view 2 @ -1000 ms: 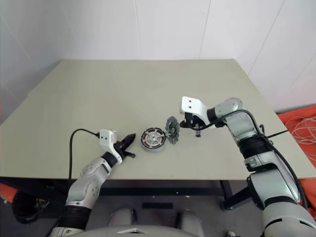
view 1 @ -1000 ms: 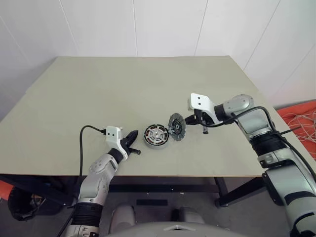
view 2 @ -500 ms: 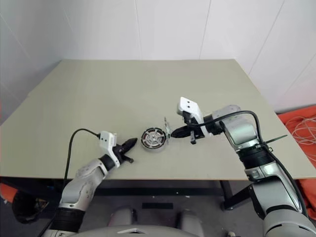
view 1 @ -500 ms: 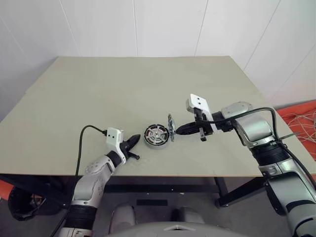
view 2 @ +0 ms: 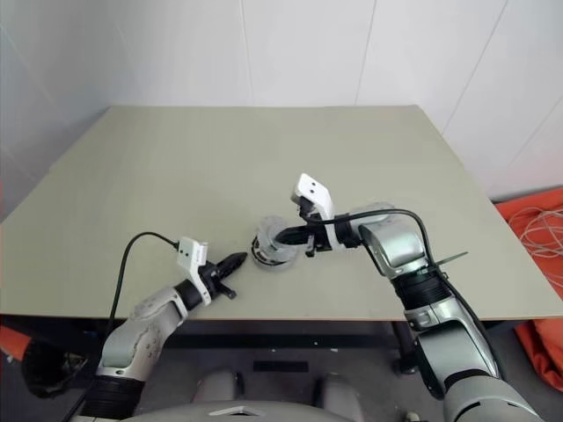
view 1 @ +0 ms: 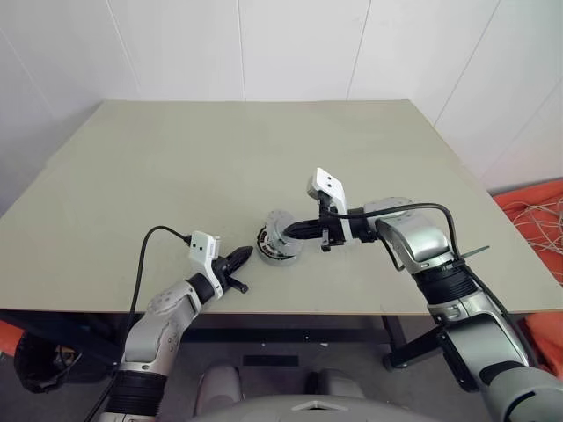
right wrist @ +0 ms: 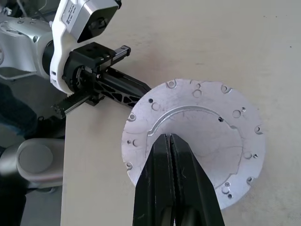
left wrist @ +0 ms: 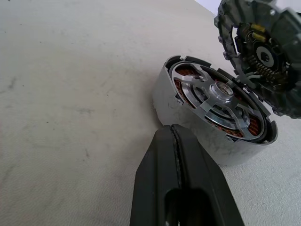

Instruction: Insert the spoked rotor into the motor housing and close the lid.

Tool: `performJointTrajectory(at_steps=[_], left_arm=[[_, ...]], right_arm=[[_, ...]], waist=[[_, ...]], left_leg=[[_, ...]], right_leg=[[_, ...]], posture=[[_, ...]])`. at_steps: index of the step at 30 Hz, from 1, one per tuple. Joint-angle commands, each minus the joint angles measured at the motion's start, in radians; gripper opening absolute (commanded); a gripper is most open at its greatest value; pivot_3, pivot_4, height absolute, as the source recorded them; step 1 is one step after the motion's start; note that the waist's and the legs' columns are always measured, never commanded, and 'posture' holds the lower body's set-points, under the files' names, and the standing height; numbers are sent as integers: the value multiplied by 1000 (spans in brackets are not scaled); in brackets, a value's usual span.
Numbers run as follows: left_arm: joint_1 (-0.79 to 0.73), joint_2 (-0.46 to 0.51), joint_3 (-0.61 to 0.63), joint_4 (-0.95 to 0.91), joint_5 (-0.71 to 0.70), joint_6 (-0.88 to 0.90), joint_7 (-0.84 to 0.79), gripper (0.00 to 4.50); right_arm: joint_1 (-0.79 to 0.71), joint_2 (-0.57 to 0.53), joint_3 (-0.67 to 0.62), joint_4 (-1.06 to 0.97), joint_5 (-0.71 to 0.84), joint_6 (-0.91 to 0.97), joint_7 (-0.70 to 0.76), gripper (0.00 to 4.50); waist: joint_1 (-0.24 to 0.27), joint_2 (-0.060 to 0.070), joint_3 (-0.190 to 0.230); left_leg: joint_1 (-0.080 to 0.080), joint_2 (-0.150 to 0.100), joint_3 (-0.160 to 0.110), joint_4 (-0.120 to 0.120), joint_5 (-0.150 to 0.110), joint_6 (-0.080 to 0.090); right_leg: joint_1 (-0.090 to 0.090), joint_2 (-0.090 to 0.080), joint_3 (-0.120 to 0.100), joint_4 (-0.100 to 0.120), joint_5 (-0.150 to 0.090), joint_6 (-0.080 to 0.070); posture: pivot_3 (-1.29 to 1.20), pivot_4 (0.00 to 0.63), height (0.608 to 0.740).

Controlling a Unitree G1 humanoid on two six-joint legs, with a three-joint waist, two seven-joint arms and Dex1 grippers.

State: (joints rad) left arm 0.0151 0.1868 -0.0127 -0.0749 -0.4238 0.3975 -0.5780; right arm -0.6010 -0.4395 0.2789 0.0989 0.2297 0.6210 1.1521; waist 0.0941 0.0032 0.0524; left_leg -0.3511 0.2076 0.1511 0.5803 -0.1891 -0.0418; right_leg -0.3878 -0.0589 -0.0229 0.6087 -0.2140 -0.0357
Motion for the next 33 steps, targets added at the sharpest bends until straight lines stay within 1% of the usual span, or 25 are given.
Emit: performJointTrajectory(at_steps=[1, 5, 11, 23, 28, 33], left_arm=[[-4, 6, -6, -40, -12, -6, -15, 0], [-3, 6, -4, -21, -9, -19, -27, 0], [2, 4, -3, -8, -2, -33, -36, 0], [11, -1, -13, -46, -5, -18, -20, 0], [14, 3, -15, -56, -8, -15, -15, 0], [19, 3, -14, -64, -9, -11, -11, 0]], right_arm=[[14, 22, -14, -53, 31, 13, -32, 17], [36, 48, -8, -59, 37, 23, -63, 17], [45, 99, -2, -15, 28, 13, -111, 17], [50, 159, 23, 145, -17, -42, -172, 17], [56, 176, 25, 191, -24, -63, -186, 17], [65, 162, 19, 161, -13, -62, -175, 17]], waist=[[0, 0, 0], [0, 0, 0], [-1, 0, 0], [-2, 0, 0], [-2, 0, -1], [-3, 0, -2]], left_leg=[[0, 0, 0, 0, 0, 0], [0, 0, 0, 0, 0, 0], [0, 0, 0, -1, 0, 0], [0, 0, 0, -2, 0, 0], [3, 0, 0, -2, 0, 0], [4, 0, 0, -2, 0, -1]], right_leg=[[0, 0, 0, 0, 0, 0], [0, 0, 0, 0, 0, 0], [0, 0, 0, 0, 0, 0], [0, 0, 0, -1, 0, 1], [2, 0, 0, -1, -4, 6], [4, 0, 0, -1, -4, 8]], posture=[[0, 0, 740], [0, 0, 740], [0, 0, 740], [0, 0, 740], [0, 0, 740], [0, 0, 740]])
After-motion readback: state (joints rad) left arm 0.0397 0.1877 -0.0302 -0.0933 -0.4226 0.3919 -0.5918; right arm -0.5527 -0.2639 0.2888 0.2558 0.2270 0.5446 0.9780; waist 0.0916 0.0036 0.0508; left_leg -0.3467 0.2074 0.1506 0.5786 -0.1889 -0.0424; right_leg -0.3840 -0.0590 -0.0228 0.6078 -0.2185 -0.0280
